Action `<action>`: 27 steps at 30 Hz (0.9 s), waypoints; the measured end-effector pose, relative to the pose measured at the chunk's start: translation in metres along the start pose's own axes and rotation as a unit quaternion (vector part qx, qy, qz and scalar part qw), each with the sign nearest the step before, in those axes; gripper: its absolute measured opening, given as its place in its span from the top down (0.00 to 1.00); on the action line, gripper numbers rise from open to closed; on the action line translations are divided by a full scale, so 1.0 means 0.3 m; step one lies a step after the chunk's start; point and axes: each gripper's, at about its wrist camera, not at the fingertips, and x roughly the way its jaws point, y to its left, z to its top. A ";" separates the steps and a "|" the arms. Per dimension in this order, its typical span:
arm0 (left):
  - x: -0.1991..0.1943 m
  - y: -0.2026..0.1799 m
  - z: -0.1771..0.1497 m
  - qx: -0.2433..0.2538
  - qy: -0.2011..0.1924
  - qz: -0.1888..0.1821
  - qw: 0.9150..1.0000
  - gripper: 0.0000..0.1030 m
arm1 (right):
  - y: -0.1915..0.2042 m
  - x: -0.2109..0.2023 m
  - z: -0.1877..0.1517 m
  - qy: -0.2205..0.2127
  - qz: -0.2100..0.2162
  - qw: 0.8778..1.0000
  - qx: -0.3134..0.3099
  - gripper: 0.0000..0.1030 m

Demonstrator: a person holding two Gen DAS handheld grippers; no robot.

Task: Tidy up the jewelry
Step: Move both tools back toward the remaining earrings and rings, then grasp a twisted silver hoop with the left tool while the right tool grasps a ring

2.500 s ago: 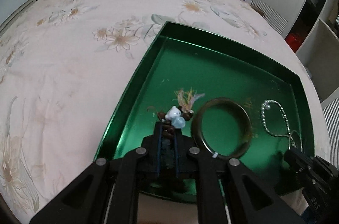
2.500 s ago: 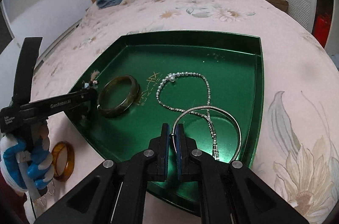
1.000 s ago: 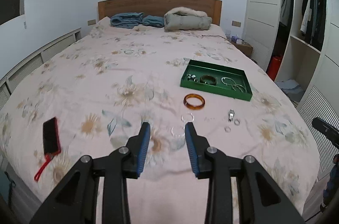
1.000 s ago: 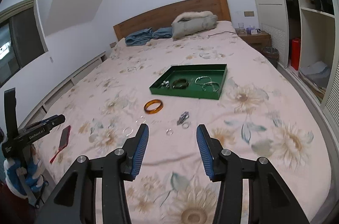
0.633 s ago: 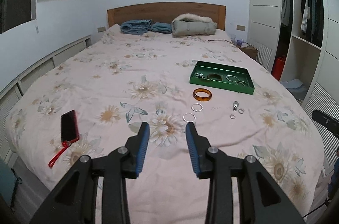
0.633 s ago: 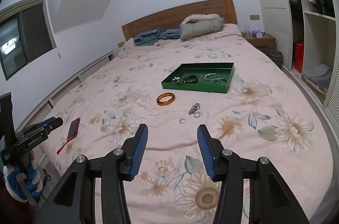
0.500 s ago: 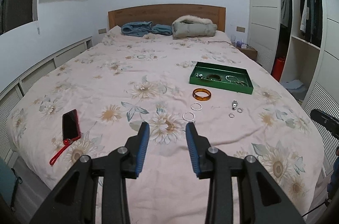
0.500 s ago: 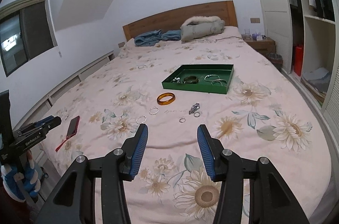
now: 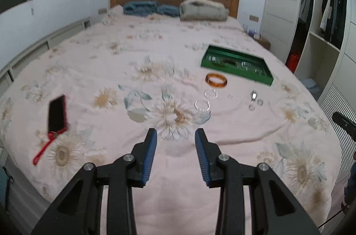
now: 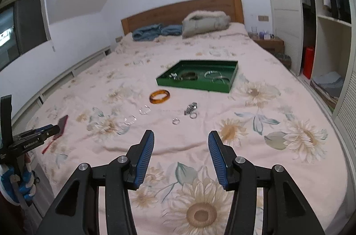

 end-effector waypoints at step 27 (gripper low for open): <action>0.733 -0.199 0.127 0.084 0.098 -0.072 0.989 0.56 | 0.040 0.849 0.019 0.143 0.034 0.988 -0.037 0.68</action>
